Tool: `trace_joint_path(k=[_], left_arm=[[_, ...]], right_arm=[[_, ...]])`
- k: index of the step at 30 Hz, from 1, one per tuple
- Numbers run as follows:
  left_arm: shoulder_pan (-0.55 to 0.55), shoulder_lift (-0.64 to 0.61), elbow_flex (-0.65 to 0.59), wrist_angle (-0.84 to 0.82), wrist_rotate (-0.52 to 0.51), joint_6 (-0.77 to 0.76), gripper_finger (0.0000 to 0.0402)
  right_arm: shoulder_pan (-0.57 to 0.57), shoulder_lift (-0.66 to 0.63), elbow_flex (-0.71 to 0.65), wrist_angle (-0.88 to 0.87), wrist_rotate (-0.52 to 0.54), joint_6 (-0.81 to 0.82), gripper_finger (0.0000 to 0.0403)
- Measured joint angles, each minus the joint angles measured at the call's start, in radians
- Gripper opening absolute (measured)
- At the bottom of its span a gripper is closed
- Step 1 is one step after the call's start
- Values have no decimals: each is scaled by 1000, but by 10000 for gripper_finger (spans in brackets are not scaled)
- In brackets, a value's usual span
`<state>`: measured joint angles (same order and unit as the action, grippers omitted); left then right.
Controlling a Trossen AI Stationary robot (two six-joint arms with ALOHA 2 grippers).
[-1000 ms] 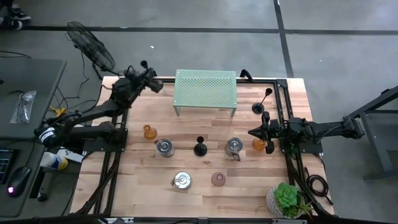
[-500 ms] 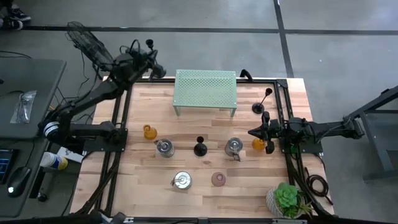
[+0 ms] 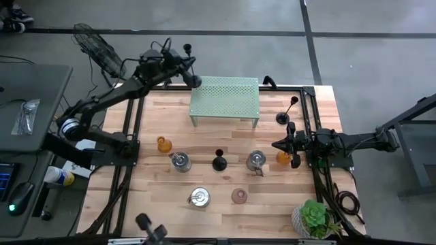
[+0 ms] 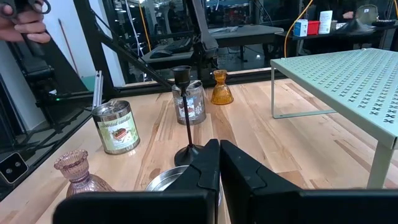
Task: Pick & Place candle stick holders
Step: Put the top left black candle holder on the shelf
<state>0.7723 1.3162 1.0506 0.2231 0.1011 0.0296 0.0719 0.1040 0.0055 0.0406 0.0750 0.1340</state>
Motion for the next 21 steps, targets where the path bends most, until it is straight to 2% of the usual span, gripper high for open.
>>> trace_joint_path(k=[10, 12, 21], left_arm=[[0, 136, 119, 5, 199, 82, 5], [0, 151, 122, 6, 193, 79, 5], [0, 171, 122, 4, 50, 45, 5]], right_arm=[[0, 0, 0, 0, 0, 0, 4], [0, 0, 0, 0, 0, 0, 4], [0, 0, 0, 0, 0, 0, 4]])
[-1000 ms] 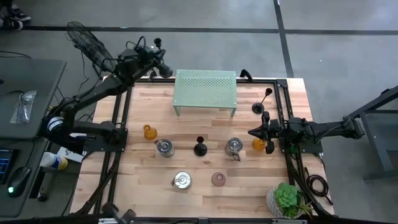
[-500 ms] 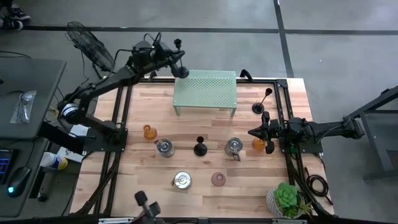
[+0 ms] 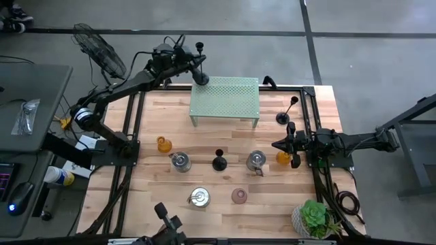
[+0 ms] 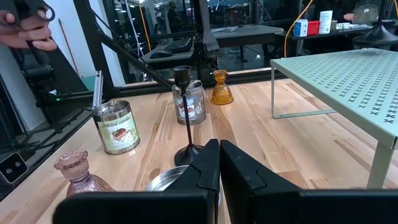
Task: Pick & Place candle stick holders
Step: Put the top left black candle holder on the shelf
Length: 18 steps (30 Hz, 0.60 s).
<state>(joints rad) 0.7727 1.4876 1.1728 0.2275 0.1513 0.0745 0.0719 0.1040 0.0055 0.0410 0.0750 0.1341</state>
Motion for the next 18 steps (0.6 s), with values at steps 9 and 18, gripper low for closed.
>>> trace_joint_path(k=[9, 18], left_arm=[[-8, 14, 0, 1, -1, -42, 5], [-14, 30, 0, -3, -56, -72, 5]], right_arm=[[0, 0, 0, 0, 0, 0, 4], [0, 0, 0, 0, 0, 0, 4]])
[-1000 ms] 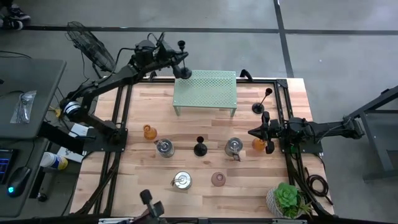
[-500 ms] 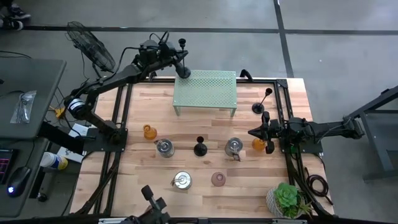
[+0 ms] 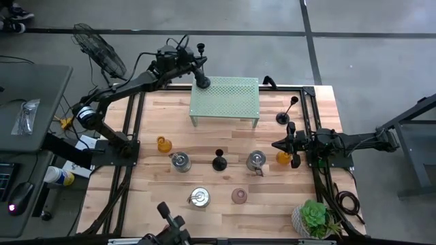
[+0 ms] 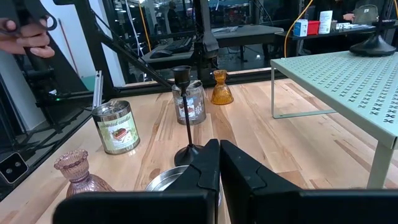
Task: Pick & Place candle stick holders
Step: Put the top left black candle holder on the shelf
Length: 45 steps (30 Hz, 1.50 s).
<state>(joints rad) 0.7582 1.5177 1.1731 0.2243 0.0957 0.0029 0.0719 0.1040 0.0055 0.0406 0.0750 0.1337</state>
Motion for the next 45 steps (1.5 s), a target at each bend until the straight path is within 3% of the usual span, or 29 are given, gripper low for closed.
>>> trace_joint_path(k=[45], left_arm=[[1, 13, -6, 42, -39, -10, 5]], right_arm=[[0, 0, 0, 0, 0, 0, 4]])
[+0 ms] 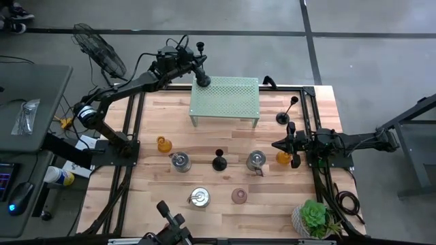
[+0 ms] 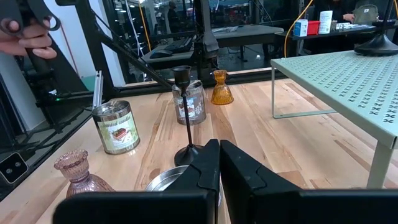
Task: Pick & Place candle stick holders
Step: Put the top left black candle holder on the shelf
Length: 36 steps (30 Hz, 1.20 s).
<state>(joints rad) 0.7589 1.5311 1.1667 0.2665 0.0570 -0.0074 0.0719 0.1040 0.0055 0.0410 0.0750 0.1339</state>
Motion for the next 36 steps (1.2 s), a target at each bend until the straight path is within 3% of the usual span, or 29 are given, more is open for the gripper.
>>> trace_joint_path(k=[36], left_arm=[[0, -2, 1, -34, 14, 2, 16]], right_arm=[[0, 0, 0, 0, 0, 0, 4]])
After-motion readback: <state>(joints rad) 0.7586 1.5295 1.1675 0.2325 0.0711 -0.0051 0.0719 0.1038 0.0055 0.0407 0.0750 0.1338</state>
